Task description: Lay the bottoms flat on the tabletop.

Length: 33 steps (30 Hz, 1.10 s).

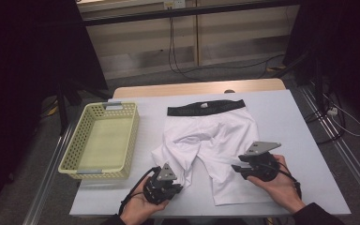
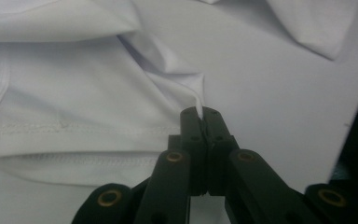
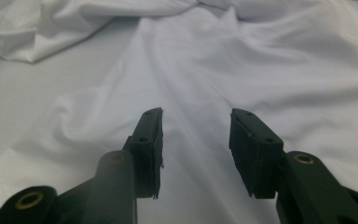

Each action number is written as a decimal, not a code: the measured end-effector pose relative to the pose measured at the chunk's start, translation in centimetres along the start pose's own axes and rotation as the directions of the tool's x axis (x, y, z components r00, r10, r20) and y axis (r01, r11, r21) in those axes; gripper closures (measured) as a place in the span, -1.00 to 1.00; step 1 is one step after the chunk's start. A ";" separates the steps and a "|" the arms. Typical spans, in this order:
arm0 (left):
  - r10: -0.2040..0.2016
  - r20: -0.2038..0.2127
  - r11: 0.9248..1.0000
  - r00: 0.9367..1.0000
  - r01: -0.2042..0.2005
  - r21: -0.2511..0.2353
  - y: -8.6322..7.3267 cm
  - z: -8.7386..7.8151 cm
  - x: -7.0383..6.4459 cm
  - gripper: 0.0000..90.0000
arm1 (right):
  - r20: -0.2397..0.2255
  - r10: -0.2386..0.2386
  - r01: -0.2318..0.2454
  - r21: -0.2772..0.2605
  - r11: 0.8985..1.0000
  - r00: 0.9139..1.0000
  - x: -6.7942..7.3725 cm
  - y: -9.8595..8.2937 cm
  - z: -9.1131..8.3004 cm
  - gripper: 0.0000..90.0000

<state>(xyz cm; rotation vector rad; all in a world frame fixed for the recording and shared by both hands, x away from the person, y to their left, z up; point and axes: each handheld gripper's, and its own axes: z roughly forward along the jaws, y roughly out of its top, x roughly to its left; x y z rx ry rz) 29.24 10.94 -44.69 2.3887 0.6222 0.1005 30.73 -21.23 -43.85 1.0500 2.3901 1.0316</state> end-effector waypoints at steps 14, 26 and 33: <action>-0.089 -0.118 0.991 0.989 0.077 -0.105 -1.6 -3.4 3.2 0.39 | -0.163 -0.139 0.138 -0.017 0.990 0.977 6.0 3.9 4.7 0.33; -0.061 -0.170 0.996 0.983 0.050 -0.071 -1.6 -1.8 4.9 0.35 | -0.205 -0.217 0.226 0.021 0.974 0.954 9.1 5.2 8.0 0.20; -0.052 -0.182 0.995 0.982 0.035 -0.097 -1.0 -1.6 5.0 0.26 | -0.183 -0.191 0.195 0.004 0.981 0.964 8.3 5.5 7.4 1.00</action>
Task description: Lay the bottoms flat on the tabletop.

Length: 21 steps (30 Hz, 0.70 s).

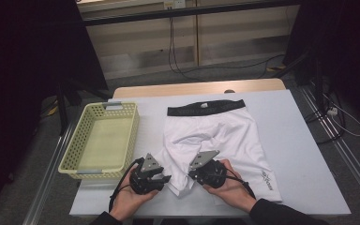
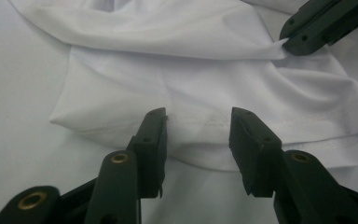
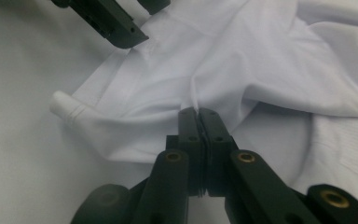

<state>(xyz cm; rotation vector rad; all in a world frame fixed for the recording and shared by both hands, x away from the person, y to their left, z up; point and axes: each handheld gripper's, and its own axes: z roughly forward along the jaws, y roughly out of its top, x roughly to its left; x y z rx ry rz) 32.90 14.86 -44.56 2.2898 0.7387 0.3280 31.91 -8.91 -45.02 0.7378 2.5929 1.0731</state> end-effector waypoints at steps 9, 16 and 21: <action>0.029 -0.030 1.000 0.999 -0.029 0.004 1.5 1.8 -0.1 0.29 | 0.041 0.055 -0.052 -0.075 0.996 0.998 -1.8 -0.5 -3.1 1.00; 0.004 0.005 0.999 1.000 -0.004 0.045 1.4 2.2 -0.1 0.77 | 0.062 0.073 -0.066 -0.108 0.992 0.995 -2.6 -0.2 -3.9 1.00; -0.020 0.040 0.997 0.999 0.017 0.071 1.5 1.8 -0.5 0.97 | 0.059 0.076 -0.070 -0.104 0.992 0.995 -2.7 -0.1 -3.5 1.00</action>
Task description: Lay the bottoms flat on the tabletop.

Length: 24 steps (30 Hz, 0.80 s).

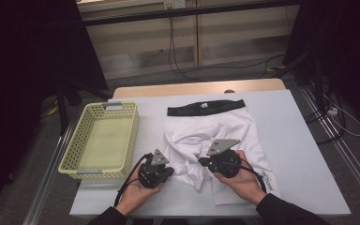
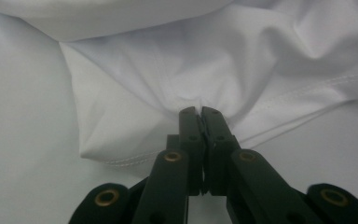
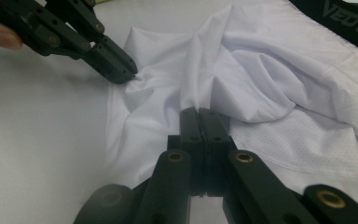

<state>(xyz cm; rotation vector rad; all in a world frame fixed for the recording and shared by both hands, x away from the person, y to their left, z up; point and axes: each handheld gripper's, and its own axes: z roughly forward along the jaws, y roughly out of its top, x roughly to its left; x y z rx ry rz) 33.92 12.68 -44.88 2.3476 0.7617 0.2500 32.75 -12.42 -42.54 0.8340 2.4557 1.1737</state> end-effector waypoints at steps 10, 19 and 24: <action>0.017 0.109 0.999 0.994 -0.012 -0.043 -0.1 -0.9 -2.4 0.75 | -0.013 0.028 -0.028 -0.023 0.999 1.000 -0.6 0.8 0.3 1.00; 0.048 0.116 0.993 0.992 -0.034 -0.116 2.1 0.3 -3.6 0.23 | 0.001 0.058 -0.058 -0.038 0.998 0.998 -1.4 2.0 1.4 1.00; 0.066 0.063 0.995 0.996 -0.061 -0.077 2.5 1.7 -4.1 0.15 | 0.016 0.059 -0.058 -0.043 0.997 0.998 -1.6 2.7 1.8 1.00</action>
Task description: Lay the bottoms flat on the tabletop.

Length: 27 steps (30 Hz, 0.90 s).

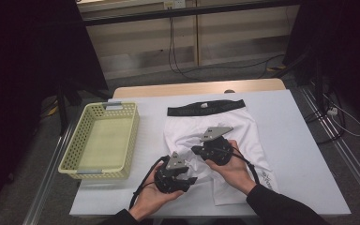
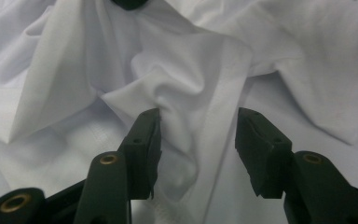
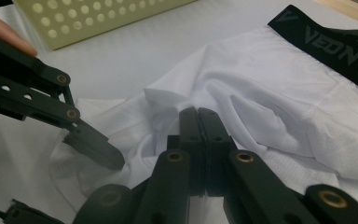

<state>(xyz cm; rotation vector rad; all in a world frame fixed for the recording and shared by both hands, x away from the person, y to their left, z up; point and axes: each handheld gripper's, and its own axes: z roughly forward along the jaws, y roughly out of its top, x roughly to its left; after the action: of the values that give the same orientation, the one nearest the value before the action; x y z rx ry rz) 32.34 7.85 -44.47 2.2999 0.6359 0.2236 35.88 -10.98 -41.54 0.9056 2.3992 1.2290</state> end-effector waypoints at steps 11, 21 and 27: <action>0.028 -0.037 0.999 0.999 -0.027 0.018 -0.1 1.3 -0.3 0.97 | -0.004 0.012 -0.012 0.020 1.000 1.000 -0.4 -0.3 0.5 0.95; -0.093 0.020 0.992 0.996 0.094 -0.084 -1.0 -3.0 2.3 0.99 | -0.044 0.020 -0.018 0.026 0.999 0.999 -0.8 -1.2 -0.4 0.42; -0.212 0.029 0.966 0.977 0.214 -0.143 -2.5 -5.2 4.4 0.99 | -0.024 0.031 -0.031 0.006 0.999 0.999 -0.9 -1.9 -1.4 0.25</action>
<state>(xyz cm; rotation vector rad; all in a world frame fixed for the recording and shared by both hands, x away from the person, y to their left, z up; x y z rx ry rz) 33.44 14.76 -42.51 2.0736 0.8268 0.1474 35.11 -13.23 -42.26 0.9385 2.4174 1.2517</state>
